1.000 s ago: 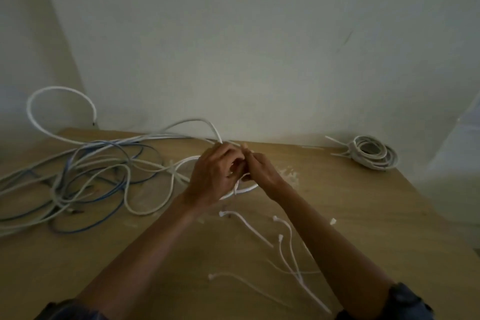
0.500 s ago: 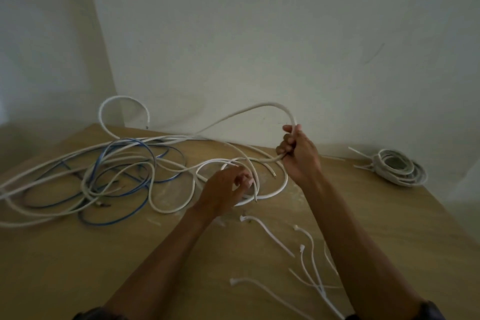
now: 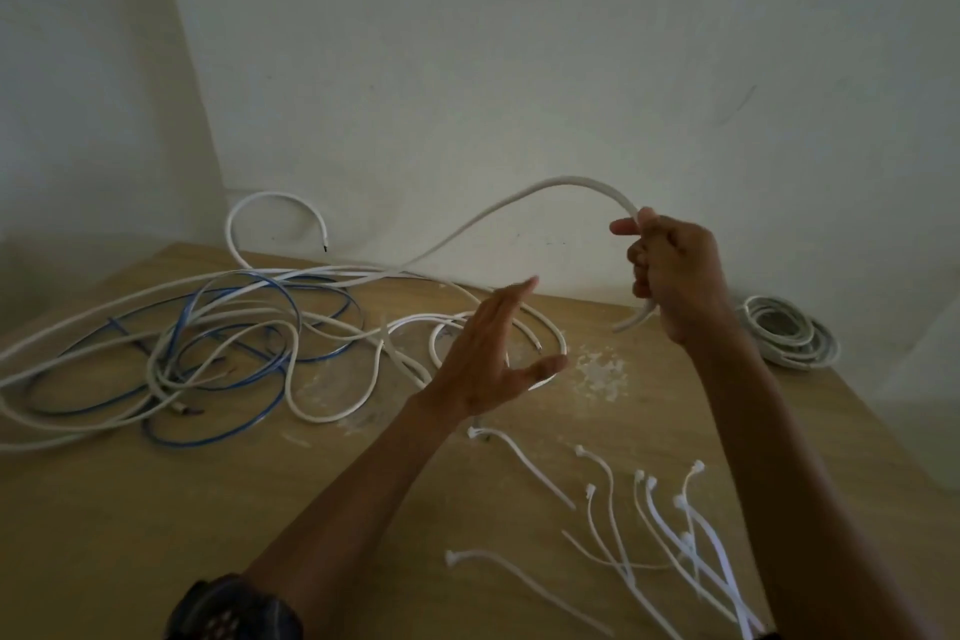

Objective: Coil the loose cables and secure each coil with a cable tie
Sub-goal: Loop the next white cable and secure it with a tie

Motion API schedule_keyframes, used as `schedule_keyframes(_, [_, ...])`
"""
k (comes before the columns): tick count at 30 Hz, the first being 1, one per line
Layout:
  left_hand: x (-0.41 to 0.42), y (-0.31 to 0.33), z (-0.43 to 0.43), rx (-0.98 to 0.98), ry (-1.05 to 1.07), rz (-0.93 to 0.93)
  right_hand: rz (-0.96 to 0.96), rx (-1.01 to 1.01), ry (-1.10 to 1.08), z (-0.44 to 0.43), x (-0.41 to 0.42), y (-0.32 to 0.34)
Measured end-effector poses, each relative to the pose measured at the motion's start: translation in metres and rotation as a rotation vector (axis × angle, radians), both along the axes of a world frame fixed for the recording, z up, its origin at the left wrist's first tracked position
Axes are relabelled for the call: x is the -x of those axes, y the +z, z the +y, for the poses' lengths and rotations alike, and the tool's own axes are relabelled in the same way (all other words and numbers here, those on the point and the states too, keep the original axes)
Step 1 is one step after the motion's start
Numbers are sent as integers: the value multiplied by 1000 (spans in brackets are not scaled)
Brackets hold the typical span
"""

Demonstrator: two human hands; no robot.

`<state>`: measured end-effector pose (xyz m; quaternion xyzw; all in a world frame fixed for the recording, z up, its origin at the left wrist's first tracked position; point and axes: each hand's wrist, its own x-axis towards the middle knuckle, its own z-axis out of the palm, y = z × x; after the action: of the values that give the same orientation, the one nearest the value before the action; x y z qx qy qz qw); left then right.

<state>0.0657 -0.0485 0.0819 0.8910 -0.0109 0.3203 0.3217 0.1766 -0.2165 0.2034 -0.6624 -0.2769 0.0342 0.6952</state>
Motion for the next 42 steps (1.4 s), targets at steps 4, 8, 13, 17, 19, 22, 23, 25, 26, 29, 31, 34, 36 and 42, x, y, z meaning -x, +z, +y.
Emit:
schedule_keyframes(4, [-10, 14, -14, 137, -16, 20, 127, -20, 245, 10, 25, 0])
schedule_keyframes(8, [-2, 24, -39, 243, -134, -44, 254, -176, 340, 27, 33, -14])
schedule_keyframes(13, [18, 60, -53, 746, -330, -184, 113, -13, 220, 47, 25, -45])
schedule_keyframes(17, [30, 91, -56, 1220, -677, -138, 327, -8, 370, 85, 15, -76])
schedule_keyframes(19, [40, 92, -46, 1396, -871, -33, 410, -80, 289, 101, 9, -70])
schedule_keyframes(22, [54, 89, -20, 1615, -1210, 84, 30, 265, -17, 123, -6, -70])
schedule_keyframes(23, [60, 90, -13, 1647, -1266, 69, -33, 339, -68, 133, -14, -76])
schedule_keyframes(25, [71, 92, 5, 1665, -1273, -31, -95, 410, -31, 146, -30, -90])
schedule_keyframes(26, [76, 93, 16, 1679, -1270, -78, -50, 414, 41, 150, -36, -98])
schedule_keyframes(29, [86, 85, 62, 1694, -1179, -221, -3, 371, 153, 155, -41, -116])
schedule_keyframes(31, [83, 73, 97, 1670, -968, -280, -82, 297, 58, 155, -38, -114])
schedule_keyframes(34, [69, 43, 134, 1545, -220, -402, -220, 221, -36, 158, -26, -93])
schedule_keyframes(36, [61, 24, 146, 1425, 127, -501, -442, 252, -115, 161, -15, -72])
schedule_keyframes(42, [62, 35, 158, 1328, 241, -597, -726, 231, -204, 180, 0, -13])
